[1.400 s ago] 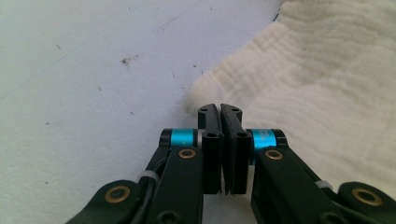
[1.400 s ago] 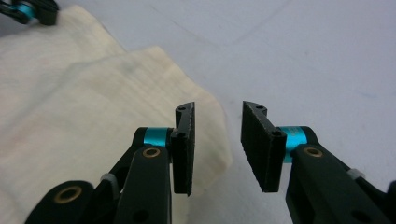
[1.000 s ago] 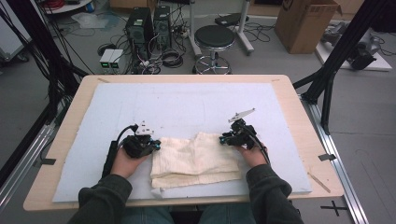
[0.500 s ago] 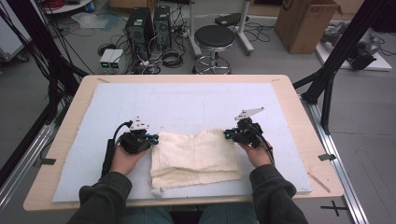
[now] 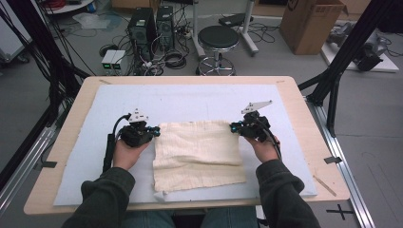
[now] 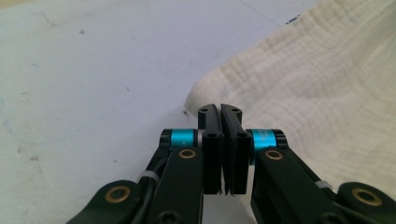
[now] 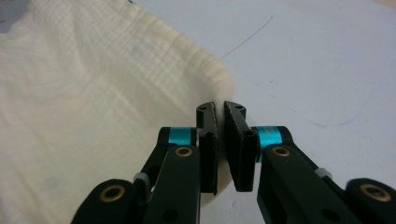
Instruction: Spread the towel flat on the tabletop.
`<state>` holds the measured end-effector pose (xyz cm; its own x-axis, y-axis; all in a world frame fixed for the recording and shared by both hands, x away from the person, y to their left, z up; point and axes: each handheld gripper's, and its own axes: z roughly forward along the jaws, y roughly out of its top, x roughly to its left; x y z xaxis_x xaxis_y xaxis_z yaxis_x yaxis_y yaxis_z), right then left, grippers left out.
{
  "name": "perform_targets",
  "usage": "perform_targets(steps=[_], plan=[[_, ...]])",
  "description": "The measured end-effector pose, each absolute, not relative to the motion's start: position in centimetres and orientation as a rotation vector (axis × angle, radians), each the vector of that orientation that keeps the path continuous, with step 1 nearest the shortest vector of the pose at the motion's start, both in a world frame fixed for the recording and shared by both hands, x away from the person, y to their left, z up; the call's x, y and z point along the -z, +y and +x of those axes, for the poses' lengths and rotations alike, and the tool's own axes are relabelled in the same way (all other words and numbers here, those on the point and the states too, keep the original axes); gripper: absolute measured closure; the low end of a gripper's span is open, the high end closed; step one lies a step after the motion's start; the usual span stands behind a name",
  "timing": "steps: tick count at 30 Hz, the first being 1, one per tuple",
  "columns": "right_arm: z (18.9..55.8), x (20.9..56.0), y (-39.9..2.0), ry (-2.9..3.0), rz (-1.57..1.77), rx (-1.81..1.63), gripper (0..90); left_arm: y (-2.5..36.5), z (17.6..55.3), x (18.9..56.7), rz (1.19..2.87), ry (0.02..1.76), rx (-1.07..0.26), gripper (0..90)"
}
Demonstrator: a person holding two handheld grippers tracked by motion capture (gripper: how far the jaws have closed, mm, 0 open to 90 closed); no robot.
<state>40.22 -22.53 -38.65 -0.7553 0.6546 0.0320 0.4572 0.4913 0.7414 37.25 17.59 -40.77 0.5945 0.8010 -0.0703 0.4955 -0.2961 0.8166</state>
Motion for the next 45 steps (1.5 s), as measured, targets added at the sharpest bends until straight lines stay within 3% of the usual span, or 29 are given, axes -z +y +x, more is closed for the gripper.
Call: perform_targets(steps=[10,11,12,13,14,20,24,33,41,45], plan=[[44.0,37.8,-22.4,2.444,0.976,-1.077,84.5,16.8,42.1,40.1,1.908,1.101,-0.503,86.8],[45.5,37.5,-22.4,2.395,0.998,-1.052,82.7,16.7,43.0,40.0,1.894,1.114,-0.514,86.3],[46.4,37.4,-22.5,2.342,1.04,-1.045,71.5,16.7,43.8,39.9,1.876,1.126,-0.533,83.6],[46.4,37.4,-22.5,2.342,1.04,-1.045,71.5,16.4,44.6,39.9,1.867,1.146,-0.569,83.6],[47.4,36.9,-22.7,2.237,1.137,-1.046,61.0,16.2,45.1,39.9,1.864,1.161,-0.6,63.7],[46.8,37.5,-23.2,2.263,1.132,-1.061,56.7,16.7,44.9,40.7,1.919,1.162,-0.524,57.7],[45.7,38.3,-23.6,2.293,1.132,-1.091,55.7,17.3,43.1,41.0,1.872,1.131,-0.496,57.5],[43.2,39.7,-23.1,2.414,1.06,-1.052,58.9,16.7,39.2,42.2,1.944,1.031,-0.446,54.9],[46.9,41.9,-22.9,2.373,1.177,-0.997,63.1,16.0,38.7,43.5,2.059,1.012,-0.369,68.2],[48.6,43.2,-22.3,2.331,1.214,-0.968,67.2,16.1,38.7,43.6,2.08,1.0,-0.359,70.0]])
